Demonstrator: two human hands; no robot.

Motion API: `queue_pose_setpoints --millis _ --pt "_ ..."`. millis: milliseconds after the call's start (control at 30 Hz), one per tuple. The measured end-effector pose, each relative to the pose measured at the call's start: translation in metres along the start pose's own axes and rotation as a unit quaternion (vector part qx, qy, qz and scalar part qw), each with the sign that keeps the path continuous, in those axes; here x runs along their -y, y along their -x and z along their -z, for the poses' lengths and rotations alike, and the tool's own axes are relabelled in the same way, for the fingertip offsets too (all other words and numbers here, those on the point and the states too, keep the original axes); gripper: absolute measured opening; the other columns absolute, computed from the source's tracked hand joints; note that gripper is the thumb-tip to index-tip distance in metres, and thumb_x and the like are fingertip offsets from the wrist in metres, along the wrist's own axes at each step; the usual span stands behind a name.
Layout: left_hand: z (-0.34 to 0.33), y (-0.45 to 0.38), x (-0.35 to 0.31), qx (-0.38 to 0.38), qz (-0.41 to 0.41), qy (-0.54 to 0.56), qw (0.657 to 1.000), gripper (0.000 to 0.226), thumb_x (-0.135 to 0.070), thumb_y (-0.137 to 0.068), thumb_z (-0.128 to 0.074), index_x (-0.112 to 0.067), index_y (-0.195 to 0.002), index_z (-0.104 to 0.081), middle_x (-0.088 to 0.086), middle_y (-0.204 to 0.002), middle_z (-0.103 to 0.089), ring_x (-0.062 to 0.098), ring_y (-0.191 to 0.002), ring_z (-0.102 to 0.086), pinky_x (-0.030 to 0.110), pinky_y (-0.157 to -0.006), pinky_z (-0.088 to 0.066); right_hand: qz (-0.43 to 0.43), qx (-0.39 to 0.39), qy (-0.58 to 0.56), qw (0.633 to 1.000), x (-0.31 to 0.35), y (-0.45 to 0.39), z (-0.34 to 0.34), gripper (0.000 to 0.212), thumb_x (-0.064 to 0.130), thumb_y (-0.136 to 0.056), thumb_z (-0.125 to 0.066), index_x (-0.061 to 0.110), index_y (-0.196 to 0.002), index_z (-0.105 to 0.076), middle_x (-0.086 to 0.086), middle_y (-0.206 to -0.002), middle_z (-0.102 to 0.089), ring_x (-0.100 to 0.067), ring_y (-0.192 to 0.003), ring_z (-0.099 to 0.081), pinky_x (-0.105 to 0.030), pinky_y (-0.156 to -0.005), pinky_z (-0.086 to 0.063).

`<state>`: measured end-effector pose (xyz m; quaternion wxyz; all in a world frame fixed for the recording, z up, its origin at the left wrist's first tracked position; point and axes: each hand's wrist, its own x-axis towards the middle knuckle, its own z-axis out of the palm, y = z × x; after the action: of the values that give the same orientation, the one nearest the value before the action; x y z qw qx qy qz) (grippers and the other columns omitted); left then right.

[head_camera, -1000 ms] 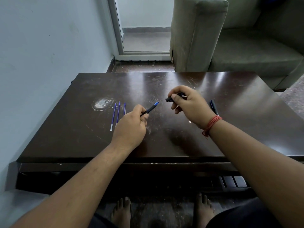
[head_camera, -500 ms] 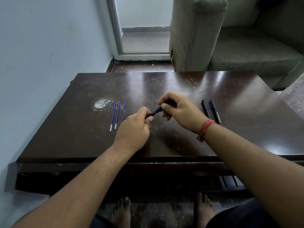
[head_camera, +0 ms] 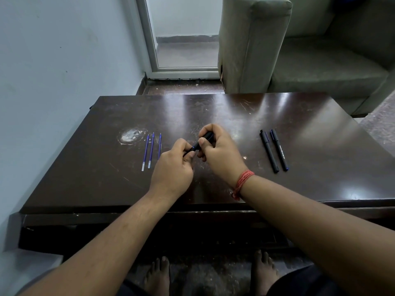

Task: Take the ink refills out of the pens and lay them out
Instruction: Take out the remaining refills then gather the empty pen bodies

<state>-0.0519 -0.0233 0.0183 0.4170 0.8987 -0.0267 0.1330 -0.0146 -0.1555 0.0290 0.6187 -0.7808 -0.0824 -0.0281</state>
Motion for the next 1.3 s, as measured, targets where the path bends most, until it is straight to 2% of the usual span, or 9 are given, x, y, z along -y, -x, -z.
queue_pose_setpoints --millis 200,433,533,667,733,833,1000,1100,1300 --pt "-0.01 -0.005 -0.018 -0.028 0.04 0.101 0.994 0.009 -0.015 -0.102 -0.048 -0.017 -0.096 -0.055 -0.009 -0.079 -0.067 0.006 -0.073 -0.063 0.026 -0.062 -0.047 0.014 -0.024 0.054 0.998 0.016 -0.005 0.0 0.046 0.016 -0.093 -0.063 0.024 -0.135 -0.043 0.003 -0.082 -0.059 -0.017 -0.079 -0.065 -0.031 -0.073 -0.057" --pt "-0.019 0.003 -0.013 0.017 -0.008 0.05 0.999 0.015 -0.002 -0.097 -0.048 -0.013 -0.106 -0.053 0.0 -0.105 -0.056 0.012 -0.092 -0.053 0.002 -0.071 -0.037 -0.049 -0.047 0.077 0.995 0.002 -0.01 0.002 0.019 0.024 -0.086 -0.07 0.015 -0.095 -0.056 -0.002 -0.082 -0.068 -0.02 -0.077 -0.069 -0.044 -0.075 -0.059" --pt "-0.021 0.003 -0.01 0.039 -0.055 0.001 0.998 0.021 -0.013 -0.098 -0.055 -0.008 -0.119 -0.056 -0.003 -0.11 -0.05 0.009 -0.093 -0.05 0.009 -0.079 -0.036 -0.034 -0.044 0.164 0.985 0.005 -0.023 0.024 0.013 0.024 -0.09 -0.064 0.015 -0.098 -0.059 -0.002 -0.086 -0.068 -0.02 -0.078 -0.068 -0.042 -0.074 -0.059" --pt "-0.022 0.004 -0.005 0.054 -0.079 -0.039 0.995 0.025 -0.023 -0.098 -0.057 -0.011 -0.12 -0.055 -0.002 -0.11 -0.052 0.012 -0.085 -0.053 0.029 -0.084 -0.047 -0.047 -0.039 0.4 0.914 -0.003 -0.039 0.072 0.01 0.02 -0.094 -0.054 0.011 -0.098 -0.055 -0.003 -0.083 -0.06 -0.021 -0.073 -0.055 -0.04 -0.081 -0.052" --pt "-0.021 0.004 -0.005 0.054 -0.076 -0.049 0.994 0.024 -0.024 -0.098 -0.057 -0.012 -0.119 -0.056 -0.004 -0.11 -0.053 0.008 -0.083 -0.051 0.025 -0.081 -0.044 -0.085 -0.033 0.463 0.882 -0.009 -0.039 0.089 0.008 0.016 -0.092 -0.051 0.01 -0.09 -0.046 -0.003 -0.077 -0.049 -0.024 -0.068 -0.047 -0.043 -0.091 -0.045" --pt "-0.019 0.003 -0.006 0.052 -0.073 -0.056 0.994 0.024 -0.024 -0.098 -0.057 -0.014 -0.119 -0.056 -0.005 -0.11 -0.053 0.005 -0.081 -0.05 0.021 -0.08 -0.04 -0.108 0.022 0.519 0.848 -0.019 -0.04 0.096 0.009 0.015 -0.096 -0.05 0.006 -0.097 -0.047 -0.008 -0.086 -0.045 -0.033 -0.087 -0.054 -0.039 -0.096 -0.042" --pt "-0.018 0.004 -0.003 0.059 -0.075 -0.076 0.993 0.023 -0.025 -0.098 -0.056 -0.014 -0.118 -0.057 -0.005 -0.11 -0.055 0.004 -0.082 -0.052 0.021 -0.079 -0.04 -0.087 0.013 0.572 0.816 -0.037 -0.05 0.089 0.011 0.012 -0.091 -0.056 0.002 -0.095 -0.057 -0.007 -0.069 -0.054 -0.032 -0.071 -0.06 -0.037 -0.083 -0.049" --pt "-0.018 0.003 -0.002 0.06 -0.073 -0.075 0.993 0.023 -0.024 -0.098 -0.056 -0.014 -0.119 -0.057 -0.006 -0.11 -0.054 0.005 -0.082 -0.052 0.02 -0.079 -0.04 -0.083 0.007 0.565 0.821 -0.039 -0.051 0.092 0.011 0.014 -0.092 -0.056 0.002 -0.093 -0.056 -0.007 -0.067 -0.053 -0.028 -0.063 -0.051 -0.036 -0.08 -0.046" --pt "-0.017 0.003 -0.001 0.061 -0.075 -0.076 0.992 0.023 -0.026 -0.098 -0.056 -0.015 -0.118 -0.057 -0.006 -0.109 -0.055 0.005 -0.082 -0.053 0.02 -0.077 -0.04 -0.083 0.021 0.541 0.837 -0.032 -0.047 0.096 0.018 0.019 -0.095 -0.053 0.004 -0.104 -0.055 -0.021 -0.105 -0.062 -0.04 -0.096 -0.062 -0.038 -0.078 -0.048"
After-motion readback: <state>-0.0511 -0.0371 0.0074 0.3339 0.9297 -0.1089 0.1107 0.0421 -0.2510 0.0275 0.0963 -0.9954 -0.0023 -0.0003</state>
